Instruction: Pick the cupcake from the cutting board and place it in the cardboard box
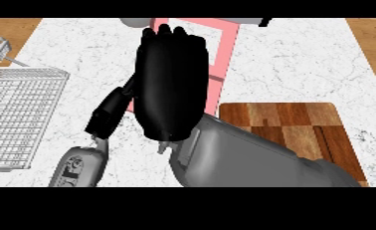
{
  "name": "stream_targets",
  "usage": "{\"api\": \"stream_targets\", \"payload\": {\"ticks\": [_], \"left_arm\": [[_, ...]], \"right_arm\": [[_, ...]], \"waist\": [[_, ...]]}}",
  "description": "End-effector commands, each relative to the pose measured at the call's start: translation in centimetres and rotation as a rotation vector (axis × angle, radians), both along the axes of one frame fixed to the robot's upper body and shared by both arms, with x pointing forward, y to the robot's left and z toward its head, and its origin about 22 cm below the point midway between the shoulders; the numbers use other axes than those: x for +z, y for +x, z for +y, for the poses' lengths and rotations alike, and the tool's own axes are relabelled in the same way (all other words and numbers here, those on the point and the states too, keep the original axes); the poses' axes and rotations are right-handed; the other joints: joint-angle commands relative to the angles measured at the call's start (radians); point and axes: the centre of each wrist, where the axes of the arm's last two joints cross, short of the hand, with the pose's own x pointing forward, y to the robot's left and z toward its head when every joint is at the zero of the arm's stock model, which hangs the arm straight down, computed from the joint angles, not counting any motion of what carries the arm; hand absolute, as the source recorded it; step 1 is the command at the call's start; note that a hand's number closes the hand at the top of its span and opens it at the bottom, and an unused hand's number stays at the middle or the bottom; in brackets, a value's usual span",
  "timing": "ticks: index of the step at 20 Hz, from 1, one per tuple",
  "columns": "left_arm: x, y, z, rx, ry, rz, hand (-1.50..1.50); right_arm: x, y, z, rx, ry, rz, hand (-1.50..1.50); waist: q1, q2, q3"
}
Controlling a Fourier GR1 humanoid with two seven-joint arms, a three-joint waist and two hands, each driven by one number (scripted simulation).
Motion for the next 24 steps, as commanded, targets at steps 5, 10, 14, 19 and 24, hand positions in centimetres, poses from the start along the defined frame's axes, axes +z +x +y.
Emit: {"api": "stream_targets", "payload": {"ticks": [5,10,14,19,24], "left_arm": [[1.5,0.9,0.5,0.01,0.015,-0.027,0.0],[0.4,0.1,-0.2,-0.004,-0.009,-0.012,0.0],[0.3,0.8,0.3,-0.001,0.01,-0.02,0.0],[1.2,1.3,0.8,0.007,0.002,-0.027,0.0],[0.7,0.8,-0.5,0.015,0.007,0.001,0.0]], "right_arm": [[-0.7,5.1,1.4,-0.214,0.041,0.128,1.5],[-4.9,6.8,-0.3,-0.224,0.142,0.214,1.5],[-6.3,7.2,-1.7,-0.248,0.289,0.318,-1.5],[-10.1,7.4,-2.1,-0.183,0.353,0.287,-1.5],[-6.3,7.7,-2.5,-0.096,0.601,0.044,-1.5]], "waist": [[0.001,0.008,0.001],[-0.003,0.012,0.002],[0.002,0.016,0.002],[0.006,0.015,0.003],[-0.016,0.005,0.005]]}}
